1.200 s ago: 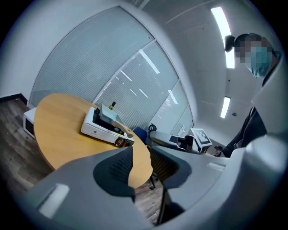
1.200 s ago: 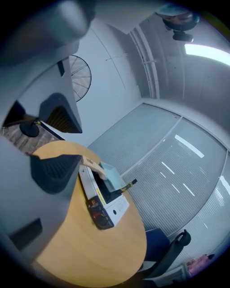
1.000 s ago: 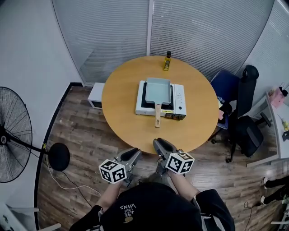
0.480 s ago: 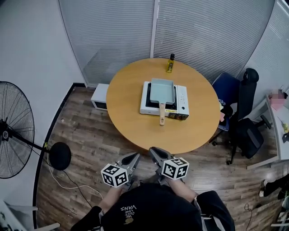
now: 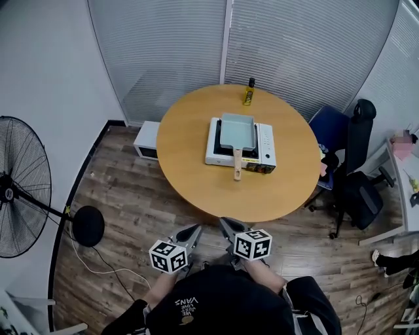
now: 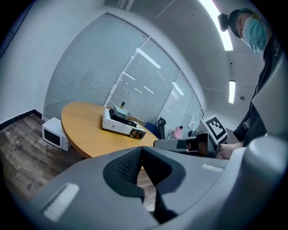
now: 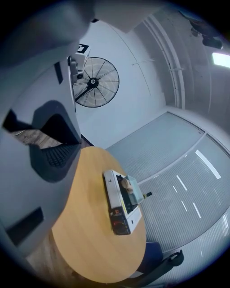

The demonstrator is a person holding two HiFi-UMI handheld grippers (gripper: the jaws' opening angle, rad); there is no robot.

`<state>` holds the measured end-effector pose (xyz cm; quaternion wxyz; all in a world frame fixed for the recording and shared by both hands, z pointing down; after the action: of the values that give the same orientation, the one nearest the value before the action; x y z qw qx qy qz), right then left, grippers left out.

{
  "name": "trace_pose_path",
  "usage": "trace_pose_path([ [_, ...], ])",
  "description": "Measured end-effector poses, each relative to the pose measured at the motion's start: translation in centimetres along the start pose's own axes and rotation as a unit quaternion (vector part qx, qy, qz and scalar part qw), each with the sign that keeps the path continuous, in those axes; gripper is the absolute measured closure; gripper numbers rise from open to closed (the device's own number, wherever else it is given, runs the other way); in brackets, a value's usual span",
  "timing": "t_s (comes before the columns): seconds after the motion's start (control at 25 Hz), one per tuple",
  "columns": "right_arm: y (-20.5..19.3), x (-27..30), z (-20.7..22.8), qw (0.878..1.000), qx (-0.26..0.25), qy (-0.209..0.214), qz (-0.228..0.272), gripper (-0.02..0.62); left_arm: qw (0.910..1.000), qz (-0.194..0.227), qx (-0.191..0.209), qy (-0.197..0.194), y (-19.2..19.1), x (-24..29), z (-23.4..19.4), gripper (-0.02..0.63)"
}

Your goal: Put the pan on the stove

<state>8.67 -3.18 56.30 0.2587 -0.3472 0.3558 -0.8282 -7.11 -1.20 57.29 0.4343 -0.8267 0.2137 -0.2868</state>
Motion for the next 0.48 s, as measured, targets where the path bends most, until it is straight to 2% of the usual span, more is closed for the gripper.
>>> trace_pose_path([
  [0.48, -0.34, 0.38, -0.44, 1.0, 0.007, -0.01, -0.009, 0.581, 0.9999, -0.009, -0.008, 0.003, -0.12, -0.18, -0.92, 0.597],
])
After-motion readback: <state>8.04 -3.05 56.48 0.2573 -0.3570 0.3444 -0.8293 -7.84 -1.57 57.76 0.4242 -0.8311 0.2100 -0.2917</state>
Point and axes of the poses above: the fingertips, and each gripper's own axes: x forward along the fingers, z to its right, y out of its top, the point moved 6 cm from there along -x, backward along the fingers, and after that the axes turned 1 degree about x, right-handed, at the moved point
